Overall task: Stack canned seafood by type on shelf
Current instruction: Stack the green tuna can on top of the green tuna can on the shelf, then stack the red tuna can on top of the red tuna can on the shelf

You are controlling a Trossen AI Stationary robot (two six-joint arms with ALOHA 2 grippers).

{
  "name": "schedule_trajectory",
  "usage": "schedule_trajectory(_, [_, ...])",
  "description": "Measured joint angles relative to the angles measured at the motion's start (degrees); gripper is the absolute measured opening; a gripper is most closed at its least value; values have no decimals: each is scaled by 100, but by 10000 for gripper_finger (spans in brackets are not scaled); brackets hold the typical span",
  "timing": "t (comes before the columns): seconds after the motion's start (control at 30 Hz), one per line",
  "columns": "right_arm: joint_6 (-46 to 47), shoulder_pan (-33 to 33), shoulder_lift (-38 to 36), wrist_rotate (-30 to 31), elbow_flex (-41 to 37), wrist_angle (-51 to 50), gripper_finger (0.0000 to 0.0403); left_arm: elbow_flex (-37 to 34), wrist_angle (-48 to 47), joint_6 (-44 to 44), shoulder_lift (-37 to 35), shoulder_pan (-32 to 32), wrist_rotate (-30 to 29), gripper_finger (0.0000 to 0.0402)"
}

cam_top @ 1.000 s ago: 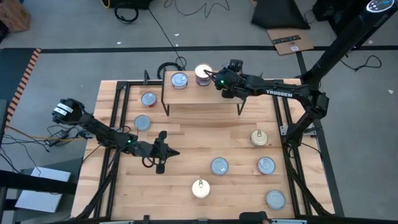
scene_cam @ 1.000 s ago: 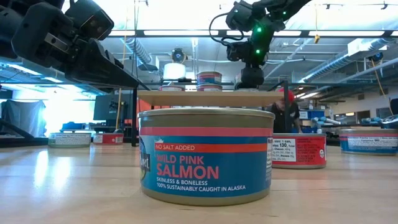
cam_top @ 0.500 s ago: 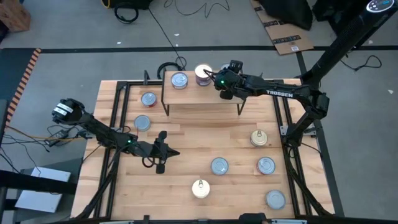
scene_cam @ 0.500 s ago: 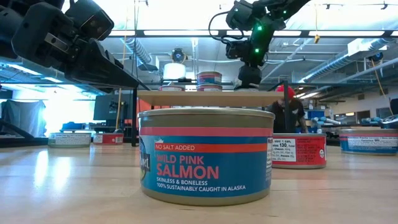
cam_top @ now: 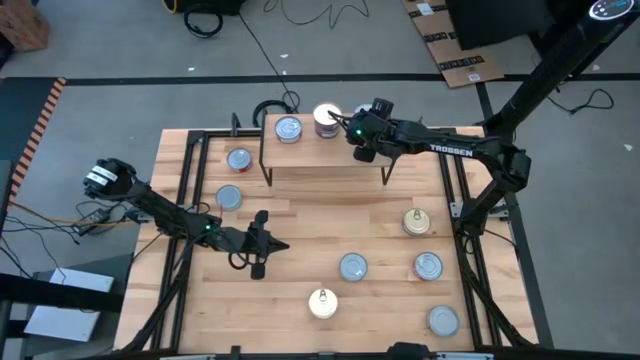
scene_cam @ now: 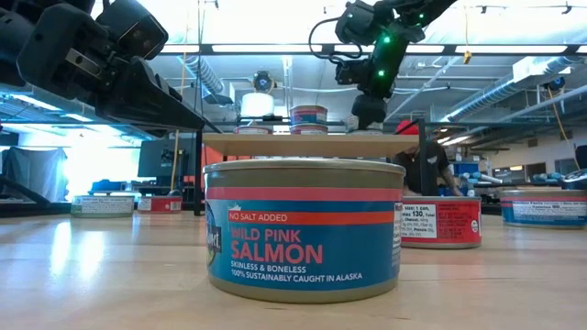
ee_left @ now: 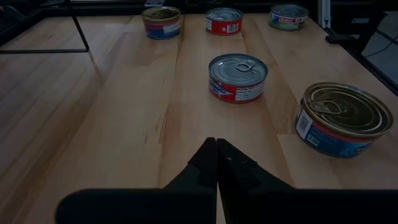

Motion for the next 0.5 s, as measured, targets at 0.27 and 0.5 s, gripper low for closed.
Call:
schedule_trajectory(0.27, [368,-14,-22,-355,81,17,236,0,7,0,0,0,0,6])
schedule_trajectory(0.5, [346,74,-102,-367,96,184,238,0,11,0,0,0,0,6])
